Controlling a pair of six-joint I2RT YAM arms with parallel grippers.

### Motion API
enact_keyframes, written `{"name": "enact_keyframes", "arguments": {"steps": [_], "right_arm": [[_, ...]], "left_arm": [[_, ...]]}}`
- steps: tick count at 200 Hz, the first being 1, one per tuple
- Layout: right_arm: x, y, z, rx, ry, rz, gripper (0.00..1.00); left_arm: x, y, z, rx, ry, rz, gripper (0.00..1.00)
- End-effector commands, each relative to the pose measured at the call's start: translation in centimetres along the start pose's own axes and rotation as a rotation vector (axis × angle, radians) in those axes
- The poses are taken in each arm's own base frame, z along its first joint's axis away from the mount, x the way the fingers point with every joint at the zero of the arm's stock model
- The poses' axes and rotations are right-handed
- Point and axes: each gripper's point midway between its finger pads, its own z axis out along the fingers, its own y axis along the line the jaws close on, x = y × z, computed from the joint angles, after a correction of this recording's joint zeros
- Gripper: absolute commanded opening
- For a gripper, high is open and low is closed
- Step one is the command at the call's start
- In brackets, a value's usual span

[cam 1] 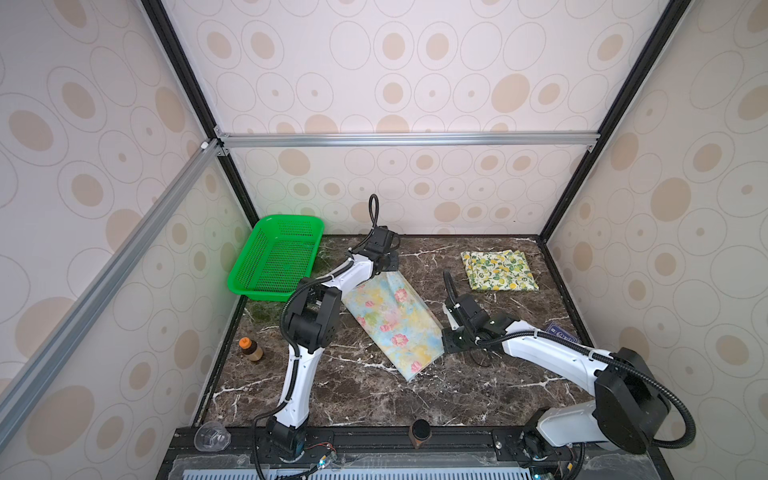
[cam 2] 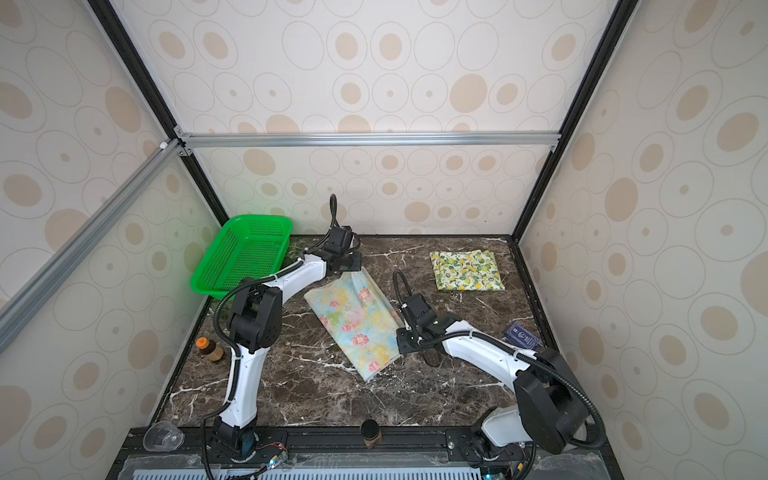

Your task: Fold and stack the skirts

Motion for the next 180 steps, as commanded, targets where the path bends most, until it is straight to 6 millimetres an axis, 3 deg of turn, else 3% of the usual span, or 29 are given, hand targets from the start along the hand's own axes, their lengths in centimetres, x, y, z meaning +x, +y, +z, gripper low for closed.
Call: {"name": "enact_keyframes", "arguments": {"steps": [1, 21, 45, 58, 71, 79, 92, 116, 133, 158, 180], "right_arm": [[0.5, -0.7, 0.2, 0.05, 0.031, 0.007, 0.0], [0.5, -0.8, 0.4, 0.059, 0.034, 0.01, 0.0], [0.4, -1.0, 0.6, 0.072, 0.032, 0.013, 0.0], [0.3, -1.1, 0.7, 0.079, 0.027, 0.011, 0.01], [0.1, -1.3, 0.8, 0.095, 0.02, 0.007, 0.08], [-0.1, -1.6, 0.8, 0.11, 0.012, 0.006, 0.19], [-0.4, -2.1, 0.8, 0.136, -0.006, 0.007, 0.34], [-0.8, -2.7, 0.2, 0.167, -0.028, 0.004, 0.44], [-0.8, -2.7, -0.4, 0.164, -0.035, 0.0, 0.45], [-0.5, -1.7, -1.1, 0.099, -0.045, -0.015, 0.44], [-0.2, -0.3, -1.3, 0.045, -0.045, -0.042, 0.34]], "left_arm": [[-2.1, 0.0, 0.3, -0.016, -0.074, -0.02, 0.0], [-2.0, -0.1, 0.5, -0.007, -0.078, -0.027, 0.02], [-2.1, -0.4, 0.5, 0.017, -0.094, -0.034, 0.17], [-2.2, -0.8, 0.3, 0.043, -0.112, -0.038, 0.32], [-2.5, -1.1, -0.2, 0.066, -0.14, -0.04, 0.37], [-2.7, -1.2, -0.5, 0.078, -0.154, -0.041, 0.38], [-3.0, -1.3, -1.2, 0.089, -0.177, -0.045, 0.39], [-3.1, -1.2, -2.3, 0.093, -0.196, -0.05, 0.37], [-2.6, -1.4, -2.9, 0.118, -0.187, -0.05, 0.33], [-1.0, -1.9, -3.5, 0.168, -0.157, -0.054, 0.2], [0.6, -2.5, -3.6, 0.216, -0.127, -0.065, 0.16]]}}
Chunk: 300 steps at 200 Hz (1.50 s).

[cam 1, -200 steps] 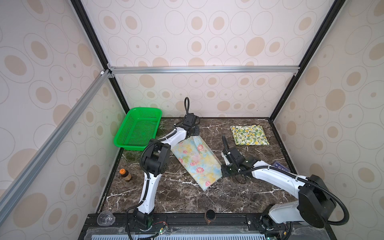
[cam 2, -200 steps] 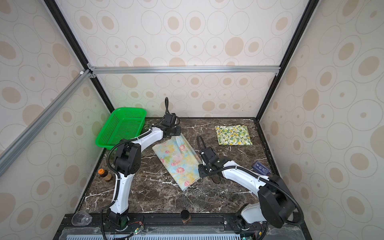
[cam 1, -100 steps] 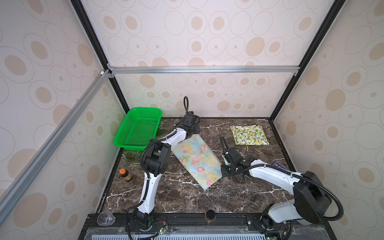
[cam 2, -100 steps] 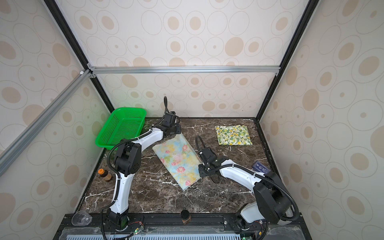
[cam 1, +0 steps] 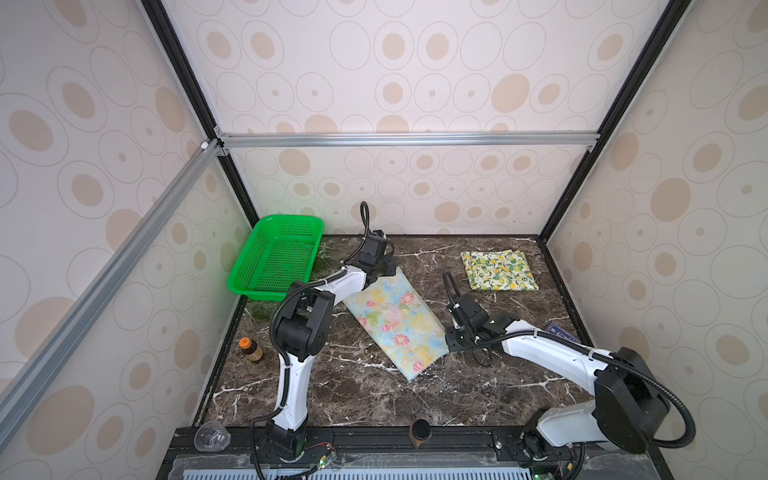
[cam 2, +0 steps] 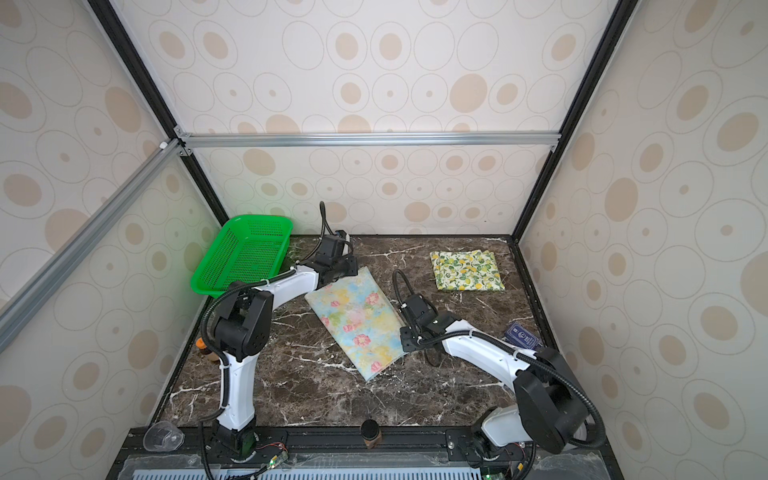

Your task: Fold and stack the skirts

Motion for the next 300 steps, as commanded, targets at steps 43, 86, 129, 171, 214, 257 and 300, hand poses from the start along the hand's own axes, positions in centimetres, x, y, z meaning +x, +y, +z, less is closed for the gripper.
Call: {"name": "enact_keyframes", "arguments": {"steps": [43, 86, 129, 171, 214, 257, 300], "right_arm": [[1.5, 2.1, 0.5, -0.097, 0.038, -0.023, 0.07], [2.1, 1.5, 2.2, -0.061, 0.063, -0.031, 0.0], [1.9, 0.2, 3.9, 0.033, 0.077, -0.073, 0.0], [1.7, -0.2, 5.3, 0.074, 0.077, -0.105, 0.0], [1.9, -0.1, 6.3, 0.073, 0.1, -0.109, 0.0], [1.5, 0.2, 5.8, 0.059, 0.082, -0.1, 0.0], [1.1, 0.4, 3.2, -0.008, 0.051, -0.038, 0.37]], "left_arm": [[2.5, -3.6, -0.1, 0.144, 0.035, -0.004, 0.14], [3.9, -4.3, 1.5, 0.142, 0.071, 0.006, 0.14], [4.7, -3.4, 2.5, 0.101, 0.086, 0.011, 0.13], [5.1, -2.7, 2.7, 0.07, 0.09, 0.019, 0.13], [4.2, -3.0, 1.8, 0.075, 0.063, 0.019, 0.13], [3.0, -2.5, -1.2, 0.04, 0.044, 0.018, 0.13], [4.4, -1.2, -3.5, -0.004, 0.074, 0.014, 0.16]]}}
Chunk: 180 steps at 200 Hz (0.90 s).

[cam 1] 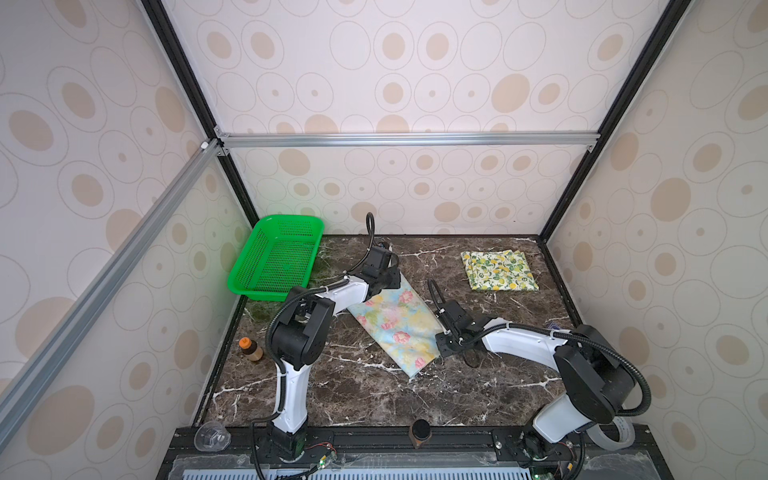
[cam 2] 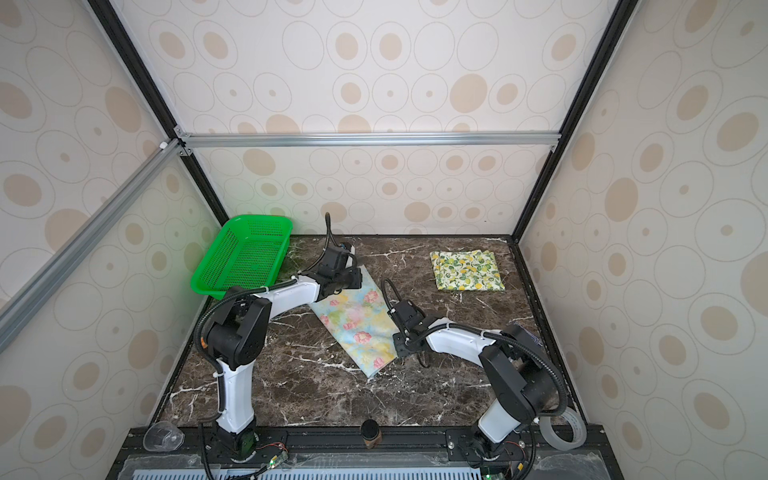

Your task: Fold and stack the skirts

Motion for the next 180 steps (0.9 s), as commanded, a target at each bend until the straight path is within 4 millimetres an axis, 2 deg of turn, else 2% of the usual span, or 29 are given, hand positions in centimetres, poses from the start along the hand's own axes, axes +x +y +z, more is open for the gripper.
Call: {"name": "enact_keyframes", "arguments": {"steps": [1, 32, 88, 118, 155, 180], "right_arm": [[-0.2, -0.2, -1.9, -0.04, -0.022, 0.049, 0.37], [-0.5, -0.8, -2.8, -0.098, -0.049, 0.107, 0.41], [-0.7, -0.4, -0.9, -0.137, -0.006, 0.108, 0.38], [-1.0, -0.3, -0.2, -0.142, 0.002, 0.105, 0.26], [-1.7, -0.4, 0.0, -0.124, 0.003, 0.08, 0.05], [-2.5, -0.6, -0.6, -0.111, -0.018, 0.062, 0.0]], "left_arm": [[0.5, 0.9, -1.6, -0.043, 0.011, 0.002, 0.16], [1.2, 1.4, -2.5, -0.055, 0.012, -0.007, 0.16], [1.4, 1.4, -2.7, -0.056, 0.014, -0.005, 0.16], [1.5, 1.5, -2.6, -0.059, 0.013, -0.005, 0.16], [1.5, 1.8, -2.5, -0.064, 0.011, -0.011, 0.16], [1.2, 1.7, -2.5, -0.061, 0.004, -0.014, 0.16]]}}
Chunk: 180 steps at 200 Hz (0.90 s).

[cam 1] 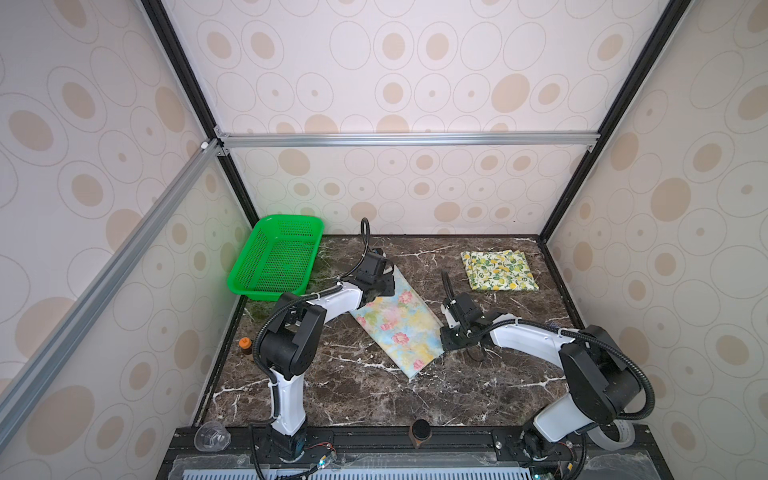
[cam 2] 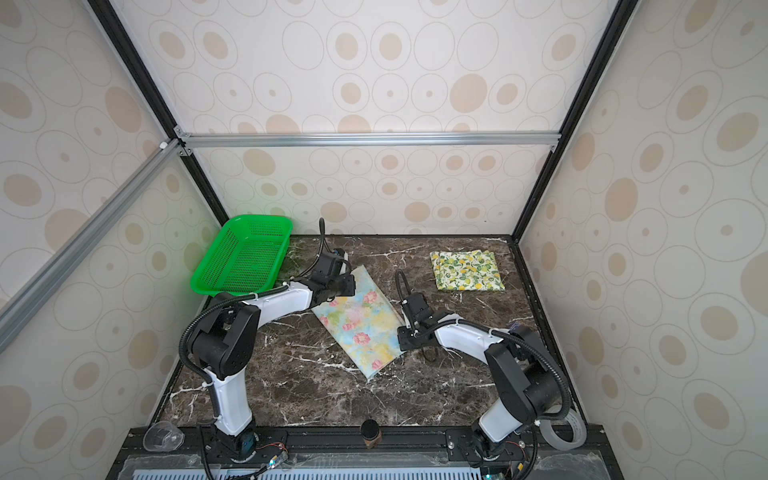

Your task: Fold and stack the skirts

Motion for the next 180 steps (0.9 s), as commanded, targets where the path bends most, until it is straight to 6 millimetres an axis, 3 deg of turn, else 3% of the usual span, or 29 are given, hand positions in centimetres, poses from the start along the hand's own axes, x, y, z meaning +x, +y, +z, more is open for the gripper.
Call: {"name": "enact_keyframes", "arguments": {"steps": [1, 46, 66, 91, 137, 180], "right_arm": [[-1.3, -0.1, -0.8, 0.018, -0.028, -0.027, 0.0], [-1.8, -0.5, -1.4, 0.048, -0.041, -0.052, 0.0], [-1.4, -0.6, -1.4, 0.047, -0.022, -0.051, 0.33], [-0.5, -0.5, -1.3, 0.018, -0.01, -0.029, 0.44], [0.5, -0.7, -0.7, -0.021, 0.006, 0.015, 0.46], [0.6, -0.3, -0.3, -0.059, 0.014, 0.031, 0.37]], "left_arm": [[-1.1, -0.1, -0.7, -0.002, -0.032, -0.013, 0.16], [-1.1, 0.0, -0.6, -0.001, -0.031, -0.018, 0.16], [-1.1, 0.0, -0.6, -0.001, -0.03, -0.017, 0.16], [-1.2, -0.1, -0.7, 0.0, -0.033, -0.017, 0.16], [-1.2, -0.1, -0.7, 0.005, -0.033, -0.019, 0.15], [-1.2, -0.1, -0.8, 0.001, -0.032, -0.016, 0.16]]}}
